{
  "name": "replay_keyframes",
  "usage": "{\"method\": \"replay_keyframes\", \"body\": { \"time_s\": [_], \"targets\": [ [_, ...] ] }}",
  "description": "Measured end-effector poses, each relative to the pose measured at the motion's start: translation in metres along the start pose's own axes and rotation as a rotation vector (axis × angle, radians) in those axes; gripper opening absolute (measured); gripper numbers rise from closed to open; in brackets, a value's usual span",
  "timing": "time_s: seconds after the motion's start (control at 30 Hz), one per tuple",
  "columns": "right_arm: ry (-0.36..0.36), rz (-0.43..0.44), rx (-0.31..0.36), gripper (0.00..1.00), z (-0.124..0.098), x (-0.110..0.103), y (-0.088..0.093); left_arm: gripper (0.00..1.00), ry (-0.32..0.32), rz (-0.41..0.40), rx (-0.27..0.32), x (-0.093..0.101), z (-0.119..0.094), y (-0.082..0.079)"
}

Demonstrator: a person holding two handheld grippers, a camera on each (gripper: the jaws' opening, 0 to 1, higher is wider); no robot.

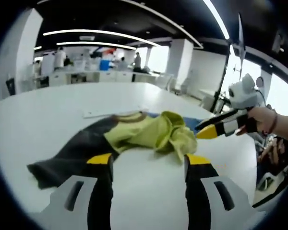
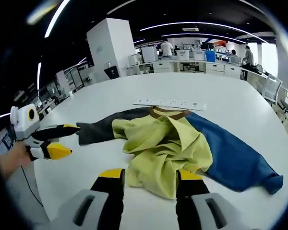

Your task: Fold the garment on the visible template until the final outline fits inside the template.

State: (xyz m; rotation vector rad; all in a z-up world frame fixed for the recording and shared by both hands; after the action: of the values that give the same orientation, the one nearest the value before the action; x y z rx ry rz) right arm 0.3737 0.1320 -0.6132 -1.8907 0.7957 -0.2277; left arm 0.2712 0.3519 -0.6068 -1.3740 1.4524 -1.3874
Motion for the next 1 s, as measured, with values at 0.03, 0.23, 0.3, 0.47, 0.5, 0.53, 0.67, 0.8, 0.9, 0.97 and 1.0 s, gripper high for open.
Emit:
{"method": "replay_keyframes", "body": {
  "time_s": [0.03, 0.23, 0.3, 0.47, 0.5, 0.53, 0.67, 0.8, 0.9, 0.97, 1.0],
  "targets": [
    [-0.006, 0.004, -0.003, 0.39, 0.0, -0.002, 0.002, 0.54, 0.004, 0.003, -0.001, -0.001, 0.002, 0.0],
    [-0.05, 0.015, -0.035, 0.36, 0.006, -0.017, 0.015, 0.5, 0.039, -0.003, -0.033, -0.001, 0.016, 0.005],
    [-0.059, 0.012, -0.037, 0.36, 0.008, -0.02, 0.018, 0.48, 0.044, 0.014, -0.036, -0.001, 0.019, 0.006],
    [-0.066, -0.005, -0.041, 0.34, 0.014, -0.026, 0.022, 0.46, 0.055, 0.005, -0.043, -0.002, 0.032, 0.012],
    [-0.066, -0.007, -0.041, 0.34, 0.015, -0.027, 0.023, 0.45, 0.058, 0.007, -0.043, -0.002, 0.034, 0.013],
    [-0.065, -0.01, -0.044, 0.34, 0.017, -0.028, 0.024, 0.45, 0.062, 0.009, -0.044, -0.002, 0.037, 0.014],
    [-0.068, -0.017, -0.051, 0.31, 0.022, -0.031, 0.028, 0.44, 0.077, 0.002, -0.052, 0.001, 0.046, 0.019],
    [-0.061, -0.02, -0.054, 0.29, 0.028, -0.031, 0.03, 0.41, 0.097, 0.001, -0.053, 0.003, 0.056, 0.023],
    [-0.052, -0.025, -0.06, 0.28, 0.033, -0.032, 0.034, 0.39, 0.105, 0.007, -0.059, 0.004, 0.064, 0.026],
    [-0.041, -0.05, -0.063, 0.26, 0.035, -0.032, 0.036, 0.39, 0.11, 0.01, -0.06, 0.004, 0.069, 0.028],
    [-0.038, -0.06, -0.067, 0.25, 0.036, -0.032, 0.037, 0.38, 0.116, 0.01, -0.061, 0.004, 0.071, 0.029]
  ]
}}
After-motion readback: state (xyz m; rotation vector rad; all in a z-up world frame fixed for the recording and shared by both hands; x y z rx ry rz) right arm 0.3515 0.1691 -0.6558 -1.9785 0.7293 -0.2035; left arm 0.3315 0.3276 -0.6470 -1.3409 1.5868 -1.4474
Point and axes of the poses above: the point that each gripper's makers call its tool centre point, and the gripper's own axes: z roughly forward along the fingers, x roughly to its right, y roughly out of its underside, the point moved 8 cm from there along -z, roughly backward along the fingers, and after that the axes turned 12 degrees about x, right-handed, at the moved point
